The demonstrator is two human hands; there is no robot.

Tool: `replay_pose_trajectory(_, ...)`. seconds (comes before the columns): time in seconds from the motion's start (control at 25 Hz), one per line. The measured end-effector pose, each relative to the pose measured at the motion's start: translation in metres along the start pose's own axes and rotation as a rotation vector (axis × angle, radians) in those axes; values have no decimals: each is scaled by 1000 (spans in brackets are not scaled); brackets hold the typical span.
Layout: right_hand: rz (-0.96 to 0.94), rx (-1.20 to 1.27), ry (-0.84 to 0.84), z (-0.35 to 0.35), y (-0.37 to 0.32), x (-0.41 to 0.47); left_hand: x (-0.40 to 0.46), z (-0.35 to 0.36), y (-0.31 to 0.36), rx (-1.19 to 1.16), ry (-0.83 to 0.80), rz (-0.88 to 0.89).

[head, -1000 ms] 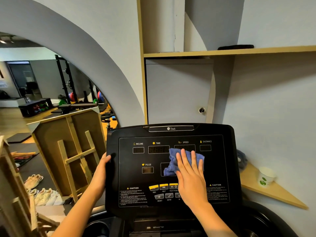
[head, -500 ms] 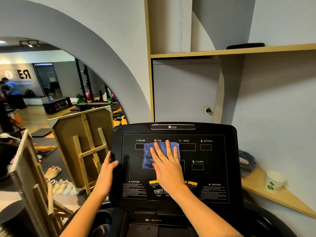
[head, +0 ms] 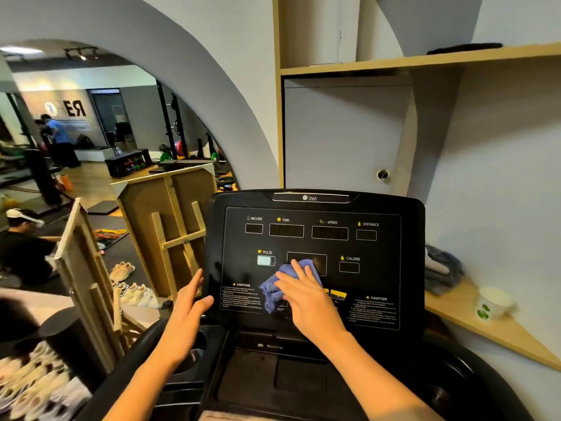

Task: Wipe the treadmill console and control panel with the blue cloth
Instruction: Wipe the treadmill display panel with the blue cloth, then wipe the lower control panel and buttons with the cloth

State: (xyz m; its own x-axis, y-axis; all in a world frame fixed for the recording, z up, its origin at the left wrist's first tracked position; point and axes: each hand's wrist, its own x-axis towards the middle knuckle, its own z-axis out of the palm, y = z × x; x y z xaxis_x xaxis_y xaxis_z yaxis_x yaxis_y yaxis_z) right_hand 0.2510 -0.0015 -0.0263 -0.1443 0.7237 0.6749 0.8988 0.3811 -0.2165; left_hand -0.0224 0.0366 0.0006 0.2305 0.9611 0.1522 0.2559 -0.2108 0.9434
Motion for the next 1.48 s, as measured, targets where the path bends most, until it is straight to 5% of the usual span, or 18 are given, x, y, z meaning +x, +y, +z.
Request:
replay_pose_trajectory(0.44,430,104,244,-115,-54,-96,-71,-45,-4,161,-230,142)
replay_pose_trajectory(1.0,845,161,258,-166,-130,-257,-175,-55,-100,309,-395,74)
replay_pose_trajectory(1.2,899,142,114,-150,-149,-319,-208,-58,-126,473,-419,37)
replay_pose_trajectory(1.36,493,-131,-15,-143,-171,-328,-225,-51,-140,711,-349,69)
replay_pose_trajectory(1.48,616,-341,-297,-138,-172,-315,-227,-48,-146,760,-278,140)
